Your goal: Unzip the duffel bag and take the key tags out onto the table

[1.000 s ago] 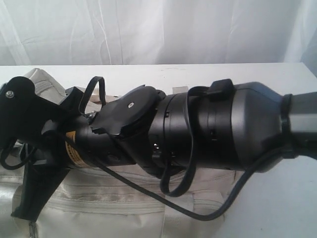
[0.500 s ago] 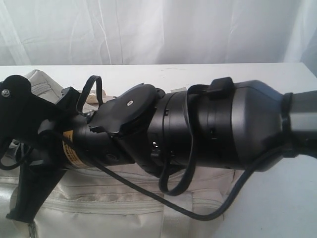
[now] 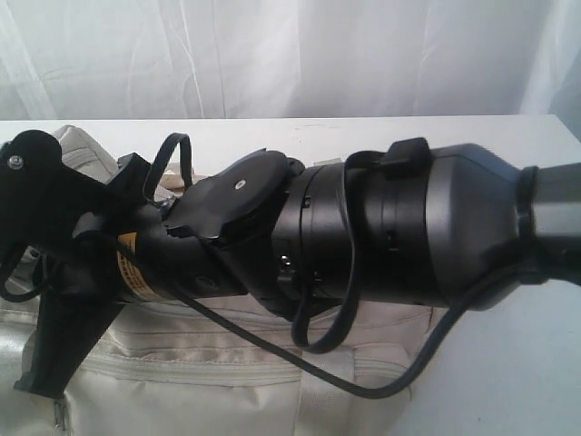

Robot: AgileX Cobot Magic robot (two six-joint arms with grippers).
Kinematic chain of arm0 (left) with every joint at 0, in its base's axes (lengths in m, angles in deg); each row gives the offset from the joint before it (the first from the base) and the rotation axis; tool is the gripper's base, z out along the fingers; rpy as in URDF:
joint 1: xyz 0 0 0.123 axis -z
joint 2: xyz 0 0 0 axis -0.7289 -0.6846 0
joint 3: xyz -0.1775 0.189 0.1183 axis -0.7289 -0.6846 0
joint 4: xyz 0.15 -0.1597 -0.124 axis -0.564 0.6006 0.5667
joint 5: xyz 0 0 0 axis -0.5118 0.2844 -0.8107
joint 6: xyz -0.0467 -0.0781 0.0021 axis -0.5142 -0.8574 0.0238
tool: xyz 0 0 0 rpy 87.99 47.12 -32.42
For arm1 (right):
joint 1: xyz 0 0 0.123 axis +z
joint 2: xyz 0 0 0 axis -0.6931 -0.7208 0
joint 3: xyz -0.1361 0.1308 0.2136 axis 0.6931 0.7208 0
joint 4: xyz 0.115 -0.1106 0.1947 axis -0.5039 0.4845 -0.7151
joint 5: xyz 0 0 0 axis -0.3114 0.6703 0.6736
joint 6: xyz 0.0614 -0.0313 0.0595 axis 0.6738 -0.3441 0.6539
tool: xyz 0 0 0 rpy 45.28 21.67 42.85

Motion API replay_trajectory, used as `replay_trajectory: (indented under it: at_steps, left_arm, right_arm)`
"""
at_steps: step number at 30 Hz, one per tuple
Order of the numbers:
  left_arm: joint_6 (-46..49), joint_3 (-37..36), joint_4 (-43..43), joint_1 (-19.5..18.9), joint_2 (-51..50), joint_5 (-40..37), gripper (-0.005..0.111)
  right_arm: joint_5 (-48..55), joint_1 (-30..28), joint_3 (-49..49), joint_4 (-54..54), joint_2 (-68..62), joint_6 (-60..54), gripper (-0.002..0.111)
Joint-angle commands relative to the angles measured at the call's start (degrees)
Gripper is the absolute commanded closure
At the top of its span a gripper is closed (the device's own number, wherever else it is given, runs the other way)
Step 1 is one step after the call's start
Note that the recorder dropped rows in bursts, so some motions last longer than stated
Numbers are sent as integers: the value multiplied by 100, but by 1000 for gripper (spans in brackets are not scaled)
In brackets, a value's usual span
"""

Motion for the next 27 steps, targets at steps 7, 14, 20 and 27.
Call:
replay_trajectory:
  at_steps: [7, 14, 20, 27]
  left_arm:
    - [-711, 38, -1058, -6, -351, -896, 107]
    - [-156, 38, -251, -6, 594, 302, 107]
    - [844, 38, 466, -6, 719, 614, 107]
    - [854, 38, 466, -6, 719, 1073, 107]
  right_arm:
    - [327, -12, 30, 50, 52, 89, 106]
    - [214, -25, 2, 50, 694, 1405, 46]
    - [622, -25, -311, 50, 618, 1155, 62]
    - [-146, -165, -706, 50, 115, 1313, 62]
